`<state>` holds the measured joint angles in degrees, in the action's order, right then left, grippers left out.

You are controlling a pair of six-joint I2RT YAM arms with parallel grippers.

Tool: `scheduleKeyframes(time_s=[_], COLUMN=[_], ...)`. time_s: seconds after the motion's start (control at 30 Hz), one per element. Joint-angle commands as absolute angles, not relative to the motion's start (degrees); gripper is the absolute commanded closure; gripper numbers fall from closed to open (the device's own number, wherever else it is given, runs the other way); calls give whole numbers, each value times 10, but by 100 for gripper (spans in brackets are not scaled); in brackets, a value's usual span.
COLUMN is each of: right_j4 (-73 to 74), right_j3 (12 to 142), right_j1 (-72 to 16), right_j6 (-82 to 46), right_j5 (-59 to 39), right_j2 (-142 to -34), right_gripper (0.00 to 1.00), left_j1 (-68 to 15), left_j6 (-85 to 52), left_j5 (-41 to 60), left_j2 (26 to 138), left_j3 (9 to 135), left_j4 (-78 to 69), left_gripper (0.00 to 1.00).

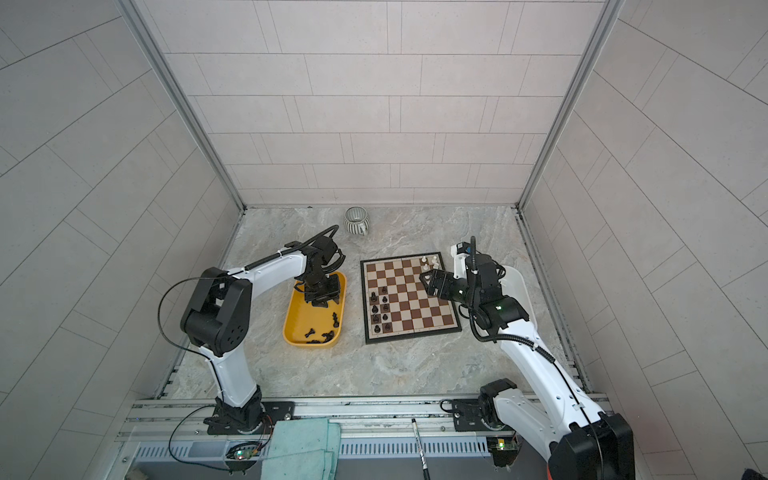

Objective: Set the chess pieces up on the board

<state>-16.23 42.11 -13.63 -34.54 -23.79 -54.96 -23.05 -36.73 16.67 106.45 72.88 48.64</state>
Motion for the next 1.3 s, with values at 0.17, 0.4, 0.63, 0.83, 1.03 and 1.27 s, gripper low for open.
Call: scheduleKeyframes(time_s=[0.17,0.4,0.63,0.83,1.03,1.27], right_j4=[-173,-181,-191,-188,-181,-147], right_j3=[433,436,443,444,450,464], right_j1=[-140,-140,-140,-140,-141,-157], right_j6=[-342,-342,-342,-345,-354,-375], right_j5=[-239,-235,-232,-234,-244,-244], right_j2=[-551,-549,-547,-546,-542,-552], right_gripper=[11,12,11,11,7,4], left_j1=[-244,-260,-273,-277,-278,-268], left_j6=[-321,-316,-334,-359,-379,-398], left_j5=[171,174,166,148,131,96], left_j2=[1034,1036,1057,1077,1088,1093], left_j3=[700,700,706,704,692,692], left_j4=[540,541,528,516,495,475], left_gripper=[58,58,61,70,74,81])
